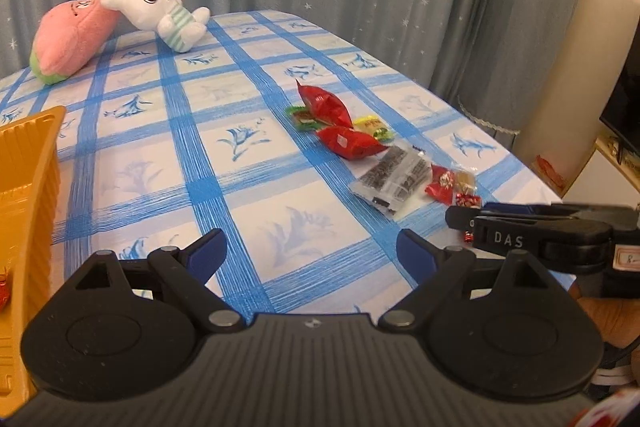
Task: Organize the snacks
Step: 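Grasp the clear seaweed-strip packet with the left gripper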
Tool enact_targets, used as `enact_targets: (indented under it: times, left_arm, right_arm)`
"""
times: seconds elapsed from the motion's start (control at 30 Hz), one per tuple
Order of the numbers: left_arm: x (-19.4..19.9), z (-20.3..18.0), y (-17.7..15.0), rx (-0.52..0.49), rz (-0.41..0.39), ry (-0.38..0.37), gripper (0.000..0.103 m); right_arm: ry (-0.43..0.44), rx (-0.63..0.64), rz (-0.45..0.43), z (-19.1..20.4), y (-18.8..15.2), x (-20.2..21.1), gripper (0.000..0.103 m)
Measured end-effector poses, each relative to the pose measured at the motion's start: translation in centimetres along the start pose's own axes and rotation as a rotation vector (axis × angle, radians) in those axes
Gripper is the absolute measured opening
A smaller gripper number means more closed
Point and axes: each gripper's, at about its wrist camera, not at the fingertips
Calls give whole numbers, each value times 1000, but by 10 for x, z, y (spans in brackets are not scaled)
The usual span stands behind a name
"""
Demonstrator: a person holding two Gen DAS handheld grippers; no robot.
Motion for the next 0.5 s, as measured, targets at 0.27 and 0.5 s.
enact_targets:
  times: [0.27,0.5]
  left_arm:
    - [-11,-13,9,-53,-24,-38,90]
    - [-42,-41,27,-208,-26,-87,78]
  right_arm:
    - [-33,51,-20,-3,0,5,22]
    - [-25,-28,-31,-18,9,17,22]
Point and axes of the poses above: each gripper's, at about its wrist camera, not at the fingertips, and x roughly against the way its jaws point, z to its left, y to its top, and after that the axes turned 1 degree about -x, right-handed
